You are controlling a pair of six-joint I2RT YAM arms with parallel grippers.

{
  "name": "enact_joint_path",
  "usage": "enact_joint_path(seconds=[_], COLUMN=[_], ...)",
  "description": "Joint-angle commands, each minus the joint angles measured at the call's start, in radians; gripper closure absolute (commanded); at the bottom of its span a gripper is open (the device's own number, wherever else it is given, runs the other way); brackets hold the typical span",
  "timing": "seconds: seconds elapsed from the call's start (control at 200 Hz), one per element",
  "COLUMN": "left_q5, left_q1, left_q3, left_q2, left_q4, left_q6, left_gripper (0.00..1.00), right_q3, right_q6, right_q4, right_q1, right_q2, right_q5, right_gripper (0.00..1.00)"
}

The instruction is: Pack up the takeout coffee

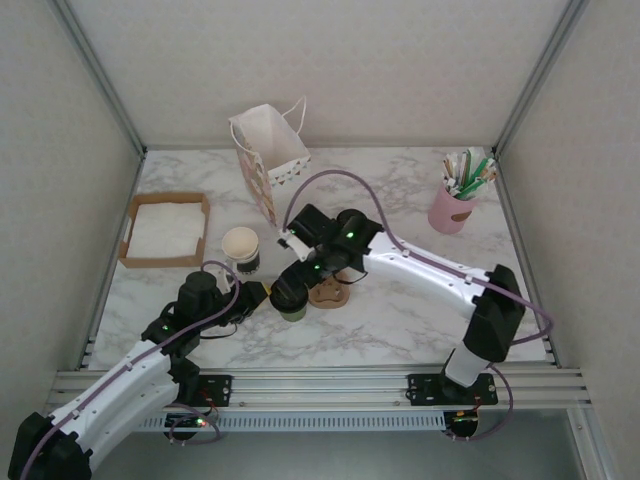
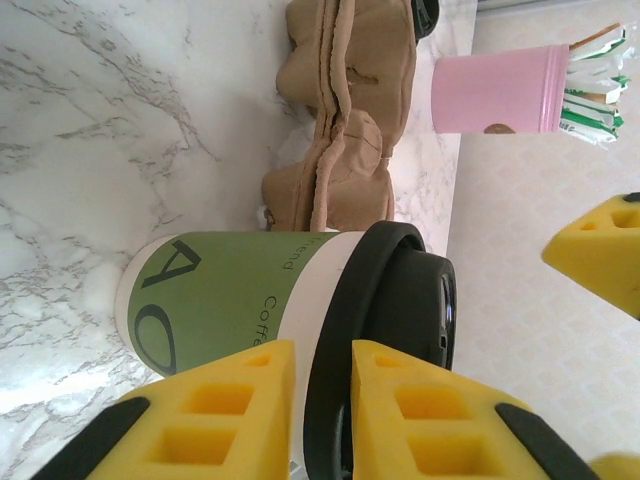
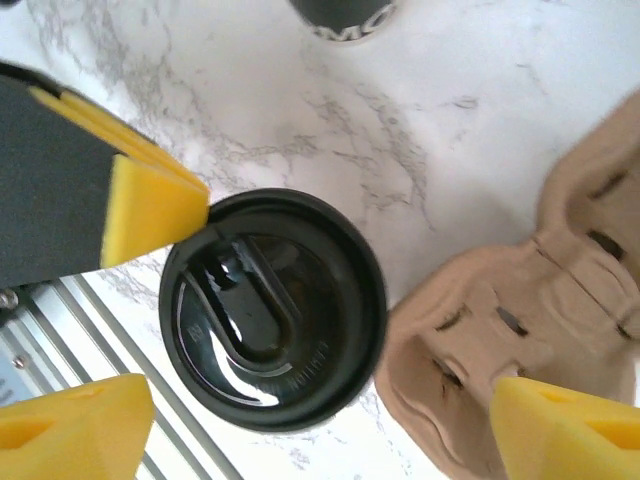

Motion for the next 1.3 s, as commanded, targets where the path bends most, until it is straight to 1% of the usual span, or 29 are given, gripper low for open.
enact_joint_path(seconds=[0.0,0.05,0.12,0.175,0.215,0.255,0.31,0.501,0.656,0.901,1.297], left_q5=[-0.020,-0.018,-0.017,-0.017,-0.017,-0.017,-0.020,-0.034,-0.043,-0.056,-0.076], left_q1=[0.005,0.005,0.004,0.000,-0.004,-0.009,-0.016,-0.036,-0.050,-0.064,-0.094], left_q3=[0.006,0.008,0.012,0.017,0.020,0.023,0.030,0.033,0.028,0.025,-0.022], left_q2=[0.015,0.020,0.029,0.037,0.042,0.048,0.055,0.057,0.062,0.068,0.073], left_q4=[-0.106,-0.103,-0.101,-0.100,-0.099,-0.098,-0.101,-0.120,-0.118,-0.118,-0.090], left_q6=[0.023,0.025,0.028,0.030,0.030,0.031,0.032,0.032,0.026,0.022,-0.005], left_gripper=[0.79,0.79,0.79,0.79,0.79,0.79,0.80,0.82,0.83,0.83,0.84], right_q3=[-0.069,-0.100,-0.141,-0.170,-0.188,-0.202,-0.219,-0.248,-0.257,-0.274,-0.286], right_q6=[0.088,0.109,0.132,0.144,0.157,0.166,0.177,0.191,0.194,0.194,0.190], right_q4=[0.017,0.033,0.060,0.084,0.100,0.113,0.129,0.168,0.184,0.208,0.210], right_q1=[-0.046,-0.064,-0.088,-0.101,-0.113,-0.123,-0.133,-0.142,-0.143,-0.143,-0.143], right_q2=[-0.064,-0.081,-0.098,-0.105,-0.105,-0.101,-0.093,-0.064,-0.035,-0.011,0.024], right_q5=[-0.031,-0.074,-0.123,-0.157,-0.178,-0.198,-0.222,-0.275,-0.301,-0.338,-0.344], right_gripper=[0.22,0.28,0.40,0.47,0.56,0.63,0.67,0.74,0.77,0.77,0.78])
